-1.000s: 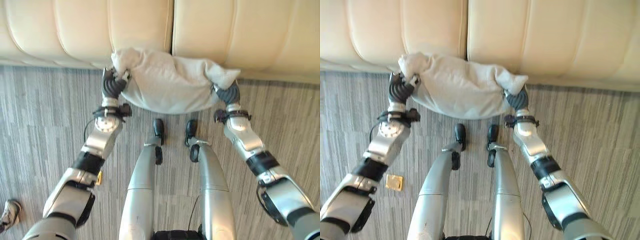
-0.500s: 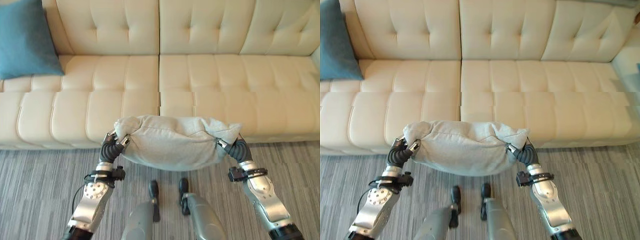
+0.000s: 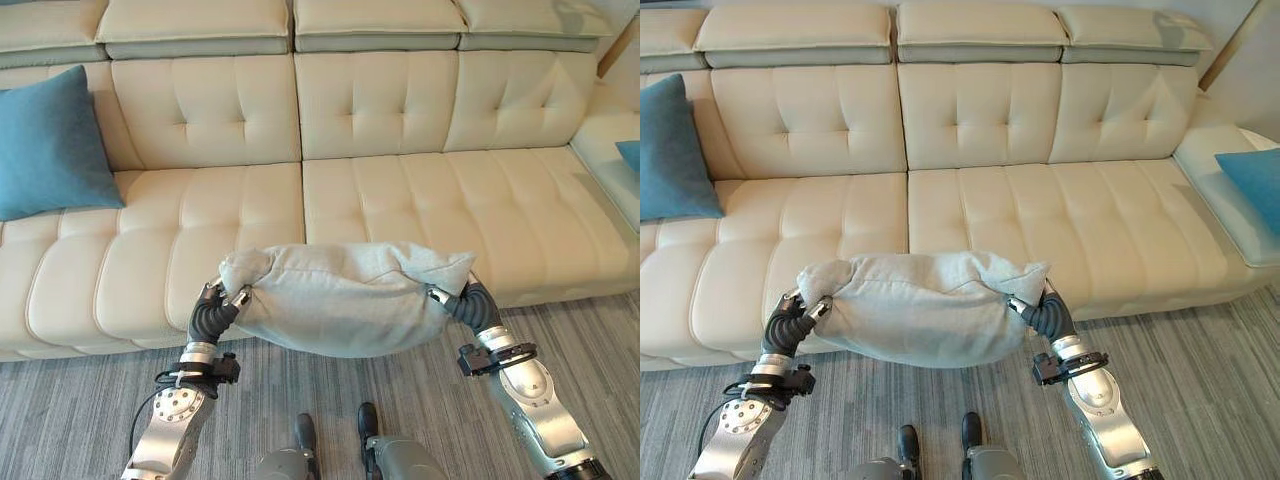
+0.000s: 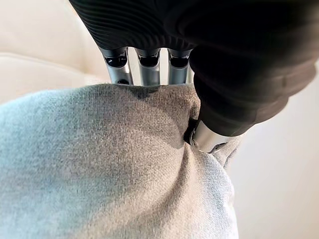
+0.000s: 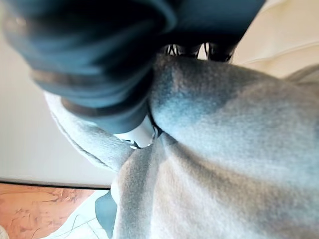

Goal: Pick up all the scattered cushions and arrange them neatly on the sofa.

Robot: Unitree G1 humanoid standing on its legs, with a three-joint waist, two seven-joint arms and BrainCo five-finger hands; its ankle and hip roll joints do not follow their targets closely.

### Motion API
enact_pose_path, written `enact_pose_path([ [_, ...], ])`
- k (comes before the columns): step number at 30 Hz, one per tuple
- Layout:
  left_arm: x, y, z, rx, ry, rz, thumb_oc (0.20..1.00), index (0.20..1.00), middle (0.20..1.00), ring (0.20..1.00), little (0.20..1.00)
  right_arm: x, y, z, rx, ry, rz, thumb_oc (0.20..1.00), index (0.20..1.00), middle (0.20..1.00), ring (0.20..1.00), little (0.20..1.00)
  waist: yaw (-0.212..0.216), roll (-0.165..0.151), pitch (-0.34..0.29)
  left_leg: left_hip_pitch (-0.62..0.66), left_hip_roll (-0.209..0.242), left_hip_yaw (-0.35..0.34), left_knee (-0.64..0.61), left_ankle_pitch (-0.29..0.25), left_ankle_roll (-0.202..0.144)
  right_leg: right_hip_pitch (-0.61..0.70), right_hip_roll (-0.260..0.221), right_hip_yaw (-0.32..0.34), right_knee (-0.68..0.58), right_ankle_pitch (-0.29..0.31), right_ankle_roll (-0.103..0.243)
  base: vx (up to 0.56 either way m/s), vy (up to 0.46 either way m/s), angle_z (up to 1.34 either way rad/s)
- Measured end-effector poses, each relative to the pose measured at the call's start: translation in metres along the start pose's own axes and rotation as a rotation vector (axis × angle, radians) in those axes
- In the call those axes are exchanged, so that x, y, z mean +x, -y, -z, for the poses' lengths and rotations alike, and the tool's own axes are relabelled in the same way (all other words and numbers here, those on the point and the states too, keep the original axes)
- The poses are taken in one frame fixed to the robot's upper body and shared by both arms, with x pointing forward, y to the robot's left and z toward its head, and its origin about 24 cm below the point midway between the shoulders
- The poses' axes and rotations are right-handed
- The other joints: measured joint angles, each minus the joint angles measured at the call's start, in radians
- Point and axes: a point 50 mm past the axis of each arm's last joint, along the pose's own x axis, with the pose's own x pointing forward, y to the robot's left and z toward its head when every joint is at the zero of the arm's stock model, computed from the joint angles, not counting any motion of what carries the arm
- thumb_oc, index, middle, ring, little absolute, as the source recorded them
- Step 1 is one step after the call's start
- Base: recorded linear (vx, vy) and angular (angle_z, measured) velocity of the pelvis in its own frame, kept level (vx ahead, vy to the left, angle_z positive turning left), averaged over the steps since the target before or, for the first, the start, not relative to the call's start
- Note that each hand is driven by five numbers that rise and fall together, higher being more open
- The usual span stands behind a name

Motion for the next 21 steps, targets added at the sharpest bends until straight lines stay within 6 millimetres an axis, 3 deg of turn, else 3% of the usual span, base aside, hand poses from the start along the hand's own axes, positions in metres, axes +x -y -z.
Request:
enact_pose_path([
  [5, -0.001, -0.003, 0.001, 0.042, -0.009, 0.003, 0.200, 0.200, 0.200, 0.200, 0.200, -0.006, -0.002, 0.007, 0.011, -0.038, -0.006, 0.200, 0.200, 0.200, 0.200, 0.200, -0.012, -0.006, -0.005, 0.002, -0.014, 0.013, 0.013, -0.037, 0.011, -0.119, -0.020, -0.014, 0.211, -0.068, 0.066, 0.20, 0.097, -0.12],
  [6, -0.002, -0.002, 0.002, 0.036, -0.013, -0.001, 0.200, 0.200, 0.200, 0.200, 0.200, -0.006, -0.003, 0.007, 0.013, -0.038, -0.012, 0.200, 0.200, 0.200, 0.200, 0.200, -0.012, -0.003, -0.003, 0.002, -0.014, 0.015, 0.009, -0.038, 0.016, -0.151, -0.031, -0.048, 0.225, -0.078, 0.064, 0.30, 0.020, -0.10],
  [10, -0.009, -0.002, 0.008, 0.027, -0.042, -0.004, 0.200, 0.200, 0.200, 0.200, 0.200, -0.011, -0.005, 0.011, 0.019, -0.059, -0.026, 0.200, 0.200, 0.200, 0.200, 0.200, -0.023, 0.007, -0.001, -0.001, 0.009, -0.011, 0.018, -0.045, 0.020, -0.208, -0.033, -0.069, 0.118, -0.067, 0.073, 0.42, -0.018, 0.11],
  [12, -0.007, 0.000, 0.009, 0.014, -0.041, -0.004, 0.200, 0.200, 0.200, 0.200, 0.200, -0.011, -0.004, 0.011, 0.019, -0.058, -0.025, 0.200, 0.200, 0.200, 0.200, 0.200, -0.043, 0.019, 0.005, -0.023, 0.028, -0.057, 0.035, -0.050, 0.014, -0.247, -0.036, -0.087, 0.077, -0.055, 0.094, 0.36, -0.083, 0.53],
  [15, -0.008, 0.003, 0.012, 0.013, -0.061, 0.019, 0.200, 0.200, 0.200, 0.200, 0.200, -0.019, -0.002, 0.016, 0.025, -0.090, -0.012, 0.200, 0.200, 0.200, 0.200, 0.200, -0.071, 0.014, 0.000, -0.001, 0.045, -0.144, 0.043, -0.077, -0.033, -0.212, -0.064, -0.075, 0.009, -0.036, 0.105, 0.49, -0.242, 0.82],
  [16, -0.009, 0.007, 0.013, 0.003, -0.068, 0.031, 0.200, 0.200, 0.200, 0.200, 0.200, -0.025, -0.002, 0.022, 0.031, -0.119, -0.006, 0.200, 0.200, 0.200, 0.200, 0.200, -0.089, 0.020, -0.003, 0.025, 0.062, -0.188, 0.033, -0.095, -0.073, -0.191, -0.051, -0.086, 0.034, 0.005, 0.091, 0.40, -0.277, 1.13],
  [18, -0.012, 0.011, 0.016, -0.009, -0.084, 0.056, 0.200, 0.200, 0.200, 0.200, 0.200, -0.034, 0.001, 0.028, 0.025, -0.165, -0.007, 0.200, 0.200, 0.200, 0.200, 0.200, -0.096, 0.039, -0.017, 0.050, 0.106, -0.201, 0.060, -0.111, -0.117, -0.178, -0.022, -0.108, 0.083, 0.004, 0.063, 0.24, -0.235, 0.71],
  [19, -0.012, 0.014, 0.016, -0.015, -0.078, 0.077, 0.200, 0.200, 0.200, 0.200, 0.200, -0.036, 0.008, 0.031, 0.006, -0.187, -0.006, 0.200, 0.200, 0.200, 0.200, 0.200, -0.090, 0.042, -0.019, -0.002, 0.128, -0.207, 0.319, -0.154, -0.176, -0.164, -0.004, -0.137, 0.116, 0.007, -0.023, 0.33, -0.309, 0.27],
  [21, -0.011, 0.018, 0.015, -0.027, -0.071, 0.102, 0.200, 0.200, 0.200, 0.200, 0.200, -0.034, 0.016, 0.029, -0.012, -0.185, -0.001, 0.200, 0.200, 0.200, 0.200, 0.200, -0.090, 0.060, -0.029, -0.092, 0.154, -0.209, 0.628, -0.163, -0.193, -0.166, 0.024, -0.155, 0.130, 0.000, -0.053, 0.33, -0.223, -0.06],
])
